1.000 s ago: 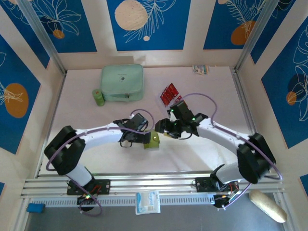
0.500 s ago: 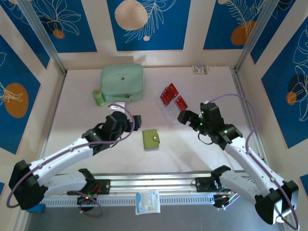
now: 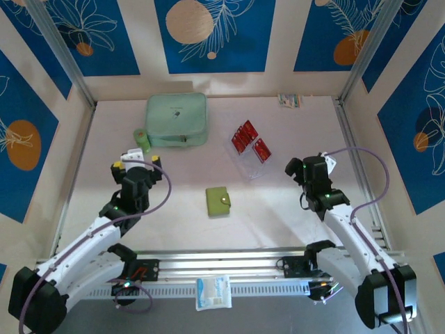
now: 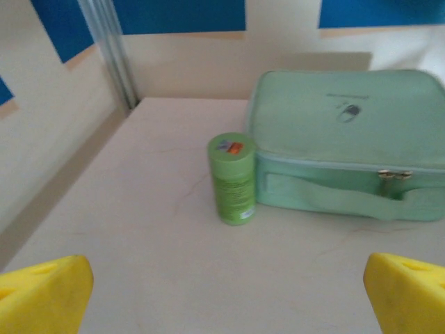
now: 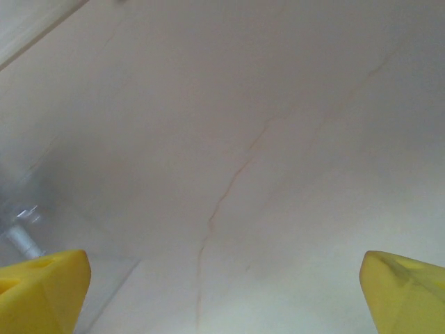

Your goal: Put the credit cards into the card holder

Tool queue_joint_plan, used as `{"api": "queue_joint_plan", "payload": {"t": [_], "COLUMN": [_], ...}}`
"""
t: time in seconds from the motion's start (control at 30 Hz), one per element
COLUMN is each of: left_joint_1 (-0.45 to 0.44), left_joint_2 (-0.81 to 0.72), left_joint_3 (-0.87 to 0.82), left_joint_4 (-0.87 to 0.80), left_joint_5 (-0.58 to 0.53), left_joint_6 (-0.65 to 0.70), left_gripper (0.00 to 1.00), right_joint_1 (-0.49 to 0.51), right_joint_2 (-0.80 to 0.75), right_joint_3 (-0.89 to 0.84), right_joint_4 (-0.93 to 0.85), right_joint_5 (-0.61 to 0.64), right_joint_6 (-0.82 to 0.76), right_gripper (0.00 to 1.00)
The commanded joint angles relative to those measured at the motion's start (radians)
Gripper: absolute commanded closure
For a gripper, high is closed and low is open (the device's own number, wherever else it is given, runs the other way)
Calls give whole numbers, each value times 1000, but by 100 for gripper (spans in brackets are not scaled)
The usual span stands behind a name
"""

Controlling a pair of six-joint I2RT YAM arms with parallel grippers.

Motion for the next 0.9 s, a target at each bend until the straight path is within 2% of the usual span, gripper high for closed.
{"api": "queue_joint_plan", "payload": {"t": [0.0, 0.2, 0.3, 0.5, 0.6, 0.73, 0.87], "left_joint_1": [65, 177, 205, 246, 260, 282, 301], "left_joint_2": [44, 183, 288, 508, 560, 606, 658], "left_joint_3": [-46, -60, -92, -131, -135, -138, -139], "left_joint_4": [199, 287, 405, 677, 782, 836, 885], "left_joint_5": [15, 82, 87, 108, 173, 260, 317], "left_joint_6": [154, 172, 194, 234, 262, 252, 239], "left_gripper": [0, 0, 0, 0, 0, 0, 0], "right_joint_1": [-55, -95, -98, -97, -96, -99, -145], "right_joint_2": [30, 88, 128, 301, 366, 403, 407], "right_joint_3": [-35, -76, -98, -127, -151, -179, -197], "right_joint_4": [106, 273, 384, 650, 785, 934, 986], "right_joint_5": [112, 242, 244, 123, 71, 8, -124], "right_joint_6": [-37, -128, -191, -343, -399, -467, -493], "right_gripper": [1, 1, 1, 1, 1, 1, 1]}}
